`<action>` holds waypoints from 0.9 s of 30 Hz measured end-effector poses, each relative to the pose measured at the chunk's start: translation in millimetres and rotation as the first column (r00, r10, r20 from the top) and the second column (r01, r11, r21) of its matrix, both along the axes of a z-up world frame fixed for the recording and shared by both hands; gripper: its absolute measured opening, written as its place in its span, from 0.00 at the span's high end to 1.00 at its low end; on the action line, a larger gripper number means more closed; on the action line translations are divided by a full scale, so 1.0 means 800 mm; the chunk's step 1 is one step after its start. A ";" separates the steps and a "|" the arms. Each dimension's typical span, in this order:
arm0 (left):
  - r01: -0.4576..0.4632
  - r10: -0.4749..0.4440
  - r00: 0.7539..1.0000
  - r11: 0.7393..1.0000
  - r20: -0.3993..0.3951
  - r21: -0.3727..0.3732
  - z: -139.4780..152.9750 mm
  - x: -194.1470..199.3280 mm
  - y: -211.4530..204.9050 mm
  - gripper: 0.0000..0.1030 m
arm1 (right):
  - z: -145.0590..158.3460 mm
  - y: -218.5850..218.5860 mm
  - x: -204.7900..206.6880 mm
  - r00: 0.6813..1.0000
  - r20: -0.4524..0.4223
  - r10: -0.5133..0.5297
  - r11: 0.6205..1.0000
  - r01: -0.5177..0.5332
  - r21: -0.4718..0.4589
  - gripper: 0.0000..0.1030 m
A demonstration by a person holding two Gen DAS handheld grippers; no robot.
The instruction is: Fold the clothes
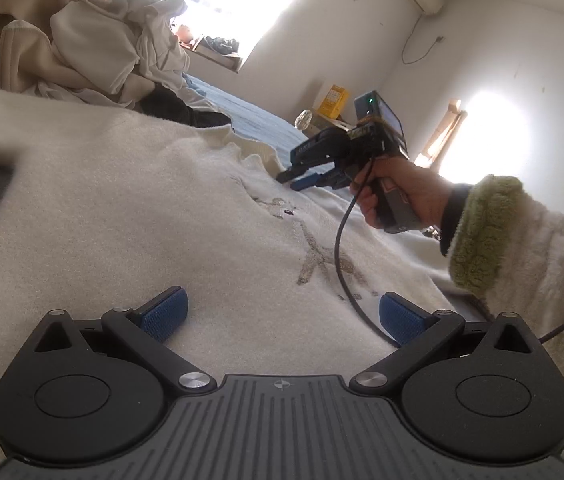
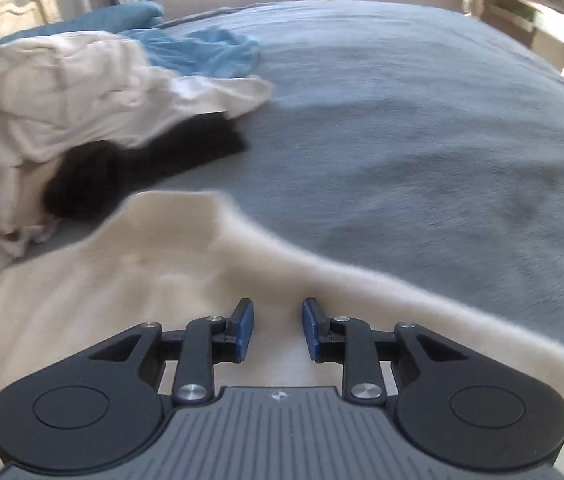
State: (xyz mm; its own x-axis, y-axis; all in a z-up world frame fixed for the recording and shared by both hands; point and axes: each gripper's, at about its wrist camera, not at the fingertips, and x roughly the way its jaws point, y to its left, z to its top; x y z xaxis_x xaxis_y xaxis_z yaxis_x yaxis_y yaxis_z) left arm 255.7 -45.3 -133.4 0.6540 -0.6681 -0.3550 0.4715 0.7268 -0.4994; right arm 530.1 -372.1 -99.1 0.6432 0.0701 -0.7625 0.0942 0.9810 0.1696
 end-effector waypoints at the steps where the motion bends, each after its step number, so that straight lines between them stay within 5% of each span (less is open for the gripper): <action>1: 0.000 0.000 1.000 1.000 0.000 0.000 0.000 0.000 0.000 0.00 | -0.005 -0.014 0.008 0.999 0.006 -0.047 0.999 0.047 -0.010 0.80; 4: 0.000 0.000 1.000 1.000 0.001 0.000 0.000 0.000 -0.001 0.00 | 0.025 -0.069 -0.016 0.951 0.090 -0.295 0.955 0.297 -0.007 0.70; 11: -0.001 0.001 1.000 1.000 0.003 0.003 -0.001 -0.001 -0.001 0.00 | 0.055 -0.072 -0.179 1.000 0.025 -0.007 0.999 0.005 0.053 0.59; 15: 0.000 0.000 1.000 1.000 0.003 -0.005 -0.001 -0.001 0.000 0.00 | 0.022 -0.088 -0.234 1.000 -0.018 -0.014 0.994 0.016 0.105 0.60; 18: 0.001 -0.001 1.000 1.000 0.001 -0.008 -0.002 0.000 0.001 0.00 | 0.013 -0.134 -0.253 0.976 0.041 -0.212 0.977 0.213 -0.019 0.63; 21: 0.001 -0.001 1.000 1.000 -0.003 -0.004 -0.001 0.001 0.000 0.00 | 0.036 -0.150 -0.302 0.953 0.109 -0.282 0.958 0.273 0.088 0.59; 24: 0.005 -0.005 1.000 1.000 -0.022 0.011 0.003 0.003 -0.002 0.00 | 0.048 -0.110 -0.350 0.973 0.158 -0.167 0.981 0.148 0.128 0.59; 27: 0.025 -0.019 0.999 0.992 -0.051 0.123 0.013 -0.002 -0.011 0.00 | 0.032 -0.052 -0.396 0.991 0.128 -0.031 0.999 0.025 0.043 0.59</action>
State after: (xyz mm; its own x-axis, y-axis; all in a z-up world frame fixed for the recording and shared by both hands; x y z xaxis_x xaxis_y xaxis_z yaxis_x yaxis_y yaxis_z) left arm 254.2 -54.3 -122.6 0.6189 -0.6310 -0.4677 0.4649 0.7743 -0.4294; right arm 213.1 -413.7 -73.2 0.7381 0.0800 -0.6699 0.0962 0.9703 0.2219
